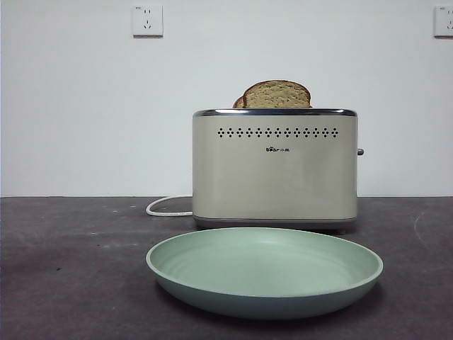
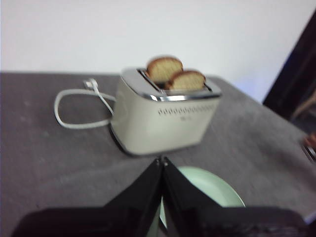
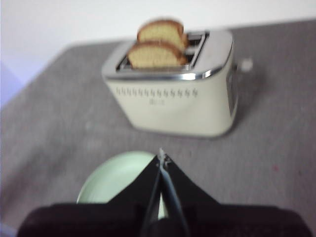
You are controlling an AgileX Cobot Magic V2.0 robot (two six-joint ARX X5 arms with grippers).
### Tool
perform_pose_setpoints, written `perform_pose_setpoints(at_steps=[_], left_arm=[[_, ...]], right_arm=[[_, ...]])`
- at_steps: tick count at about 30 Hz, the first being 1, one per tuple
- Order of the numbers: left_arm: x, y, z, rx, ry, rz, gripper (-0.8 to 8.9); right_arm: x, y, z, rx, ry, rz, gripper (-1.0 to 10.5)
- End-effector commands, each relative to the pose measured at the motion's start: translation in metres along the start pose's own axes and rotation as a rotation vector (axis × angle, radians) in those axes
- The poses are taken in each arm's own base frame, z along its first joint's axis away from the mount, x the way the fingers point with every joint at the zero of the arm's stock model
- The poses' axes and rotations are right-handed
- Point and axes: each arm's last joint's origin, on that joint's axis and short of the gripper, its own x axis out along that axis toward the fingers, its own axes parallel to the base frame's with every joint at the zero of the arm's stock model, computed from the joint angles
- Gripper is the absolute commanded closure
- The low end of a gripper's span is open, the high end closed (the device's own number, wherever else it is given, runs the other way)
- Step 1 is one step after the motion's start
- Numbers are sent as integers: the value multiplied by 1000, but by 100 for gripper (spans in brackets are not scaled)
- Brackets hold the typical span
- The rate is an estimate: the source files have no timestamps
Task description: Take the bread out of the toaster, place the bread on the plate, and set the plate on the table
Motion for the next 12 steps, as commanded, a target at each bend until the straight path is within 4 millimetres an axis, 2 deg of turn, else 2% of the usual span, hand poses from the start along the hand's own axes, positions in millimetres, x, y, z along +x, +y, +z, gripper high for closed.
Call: perform_pose_setpoints(at_steps=[1,6,12], left_arm=[[-1,-3,7,52,58,-35,821],[0,-4,16,31,155,-53,822],[3,-2,19,22,188,-54,821]], right_arm=[[-3,3,6,-47,88,32,958],[-1,4,8,-47,214,63,958],[2,2,6,-47,257,63,940]])
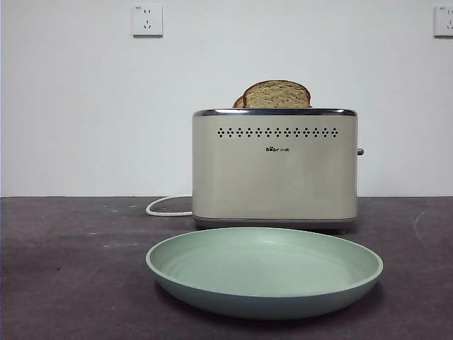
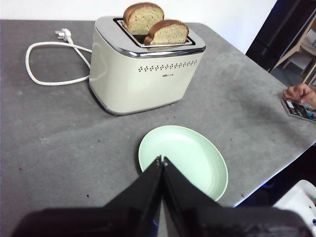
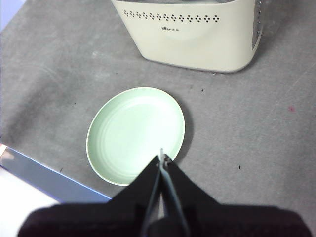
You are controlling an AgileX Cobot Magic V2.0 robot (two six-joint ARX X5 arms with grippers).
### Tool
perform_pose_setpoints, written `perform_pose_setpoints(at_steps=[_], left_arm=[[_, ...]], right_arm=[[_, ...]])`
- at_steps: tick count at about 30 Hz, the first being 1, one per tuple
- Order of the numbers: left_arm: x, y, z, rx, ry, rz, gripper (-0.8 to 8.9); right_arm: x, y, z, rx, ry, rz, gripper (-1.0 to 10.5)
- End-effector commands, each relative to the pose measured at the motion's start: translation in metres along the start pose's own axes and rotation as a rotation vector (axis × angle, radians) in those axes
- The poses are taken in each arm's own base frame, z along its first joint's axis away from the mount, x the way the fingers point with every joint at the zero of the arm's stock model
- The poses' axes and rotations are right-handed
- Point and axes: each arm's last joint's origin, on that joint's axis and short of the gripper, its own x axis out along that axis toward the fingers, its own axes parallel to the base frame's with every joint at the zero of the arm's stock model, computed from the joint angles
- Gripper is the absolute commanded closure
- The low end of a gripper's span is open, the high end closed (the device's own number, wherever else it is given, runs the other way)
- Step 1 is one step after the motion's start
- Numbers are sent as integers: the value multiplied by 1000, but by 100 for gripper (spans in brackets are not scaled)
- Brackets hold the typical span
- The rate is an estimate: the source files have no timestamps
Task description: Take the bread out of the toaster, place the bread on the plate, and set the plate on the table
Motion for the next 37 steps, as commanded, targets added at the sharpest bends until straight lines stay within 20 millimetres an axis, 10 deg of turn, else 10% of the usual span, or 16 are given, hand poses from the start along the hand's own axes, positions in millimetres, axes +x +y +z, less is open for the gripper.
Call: perform_pose_setpoints(at_steps=[1,5,9,23,37], left_arm=[[0,-1,2,32,-9,-3,816],[0,0,3,35,-13,-1,707],[0,0,4,44,-24,-1,245],[17,8,36,179,-152,-145,248],[119,30,101,285,-164,-312,248]], right_arm=[[-1,1,0,-22,-7,1,940],[-1,1,0,-22,-7,-4,769],[-1,0,1,-21,-8,-4,383],[-1,0,1,-24,-13,-4,377],[13,-6,8,0,43,-1,379]])
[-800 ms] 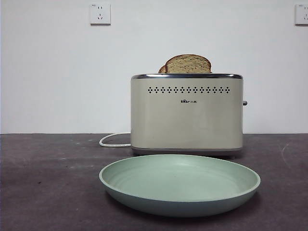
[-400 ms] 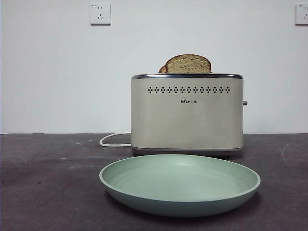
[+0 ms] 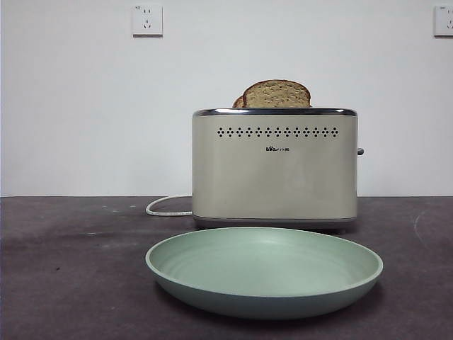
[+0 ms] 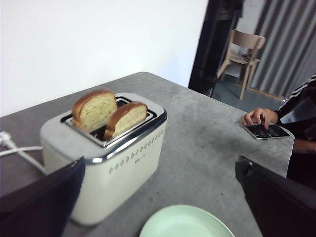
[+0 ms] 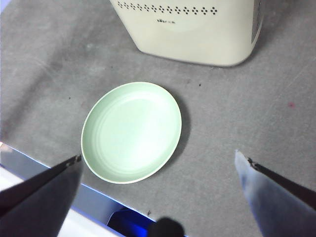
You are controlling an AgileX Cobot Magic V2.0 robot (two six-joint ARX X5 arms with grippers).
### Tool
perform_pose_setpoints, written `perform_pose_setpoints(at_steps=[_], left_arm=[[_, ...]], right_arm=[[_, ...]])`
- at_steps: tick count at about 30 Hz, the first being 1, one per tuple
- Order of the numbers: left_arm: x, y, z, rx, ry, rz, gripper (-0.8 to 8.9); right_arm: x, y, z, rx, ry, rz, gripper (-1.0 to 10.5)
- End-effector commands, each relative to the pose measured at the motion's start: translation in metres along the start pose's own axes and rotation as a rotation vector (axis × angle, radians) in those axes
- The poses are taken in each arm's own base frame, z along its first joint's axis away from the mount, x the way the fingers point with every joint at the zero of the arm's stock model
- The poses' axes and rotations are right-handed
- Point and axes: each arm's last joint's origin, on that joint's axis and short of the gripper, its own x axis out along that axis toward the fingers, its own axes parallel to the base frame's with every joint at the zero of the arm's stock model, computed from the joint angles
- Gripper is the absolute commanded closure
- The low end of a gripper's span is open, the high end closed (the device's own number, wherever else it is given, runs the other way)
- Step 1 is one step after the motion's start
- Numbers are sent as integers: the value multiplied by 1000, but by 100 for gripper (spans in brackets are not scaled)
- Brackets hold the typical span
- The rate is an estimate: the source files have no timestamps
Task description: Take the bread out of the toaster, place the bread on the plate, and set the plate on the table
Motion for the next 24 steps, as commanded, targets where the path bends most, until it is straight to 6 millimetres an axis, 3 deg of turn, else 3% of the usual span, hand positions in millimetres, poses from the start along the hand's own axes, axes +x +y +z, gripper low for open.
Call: perform_pose_setpoints(at_steps=[1,13,24], left_arm=[[27,9,4,36,-5,-17,248],[148,40,2,192,33,-29,249],[228,58,-25,251,97,-55,251]], right_arm=[[2,-1,2,-6,3,0,379],[11,-5,6,7,38,4,379],[11,-5,6,8,39,5,379]])
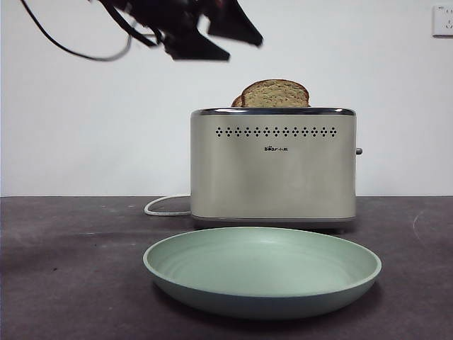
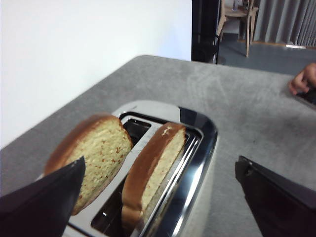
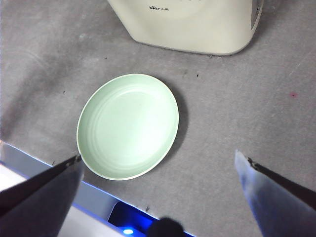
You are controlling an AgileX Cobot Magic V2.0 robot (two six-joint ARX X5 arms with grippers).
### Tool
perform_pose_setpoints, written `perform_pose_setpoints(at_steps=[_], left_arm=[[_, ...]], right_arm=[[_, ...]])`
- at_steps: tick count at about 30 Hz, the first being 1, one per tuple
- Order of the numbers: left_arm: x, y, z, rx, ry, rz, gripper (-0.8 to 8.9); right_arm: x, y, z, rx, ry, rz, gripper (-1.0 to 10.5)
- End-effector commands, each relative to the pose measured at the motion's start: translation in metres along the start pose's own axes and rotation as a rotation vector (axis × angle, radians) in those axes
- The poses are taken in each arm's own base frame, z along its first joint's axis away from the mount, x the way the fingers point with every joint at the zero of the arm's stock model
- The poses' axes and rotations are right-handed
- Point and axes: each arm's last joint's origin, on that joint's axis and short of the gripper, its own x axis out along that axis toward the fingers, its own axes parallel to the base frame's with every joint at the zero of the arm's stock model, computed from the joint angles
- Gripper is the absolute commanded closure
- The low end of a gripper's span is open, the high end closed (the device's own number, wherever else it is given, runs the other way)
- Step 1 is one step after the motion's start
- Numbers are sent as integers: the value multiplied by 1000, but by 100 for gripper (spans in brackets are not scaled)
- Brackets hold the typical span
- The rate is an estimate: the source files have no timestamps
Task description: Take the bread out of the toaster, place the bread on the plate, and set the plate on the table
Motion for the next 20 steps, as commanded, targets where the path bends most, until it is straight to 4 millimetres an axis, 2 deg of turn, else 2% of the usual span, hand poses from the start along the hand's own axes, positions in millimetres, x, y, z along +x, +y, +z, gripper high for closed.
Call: perform_pose_setpoints(at_steps=[1,6,8,12,17,19,20], left_arm=[[16,0,-9,25,4,-10,251],[36,-3,-25,21,25,-10,254],[41,-2,-30,24,35,-3,287],[47,-4,-37,30,54,-2,429],[48,-6,-37,30,55,-7,759],[48,-6,-37,30,55,-7,825],[48,-6,-37,30,55,-7,822]], right_arm=[[-1,1,1,-13,-8,2,379],[-1,1,1,-13,-8,2,379],[-1,1,1,-13,-8,2,379],[-1,1,1,-13,-8,2,379],[-1,1,1,-13,-8,2,379],[-1,1,1,-13,-8,2,380],[-1,1,1,-13,-8,2,380]])
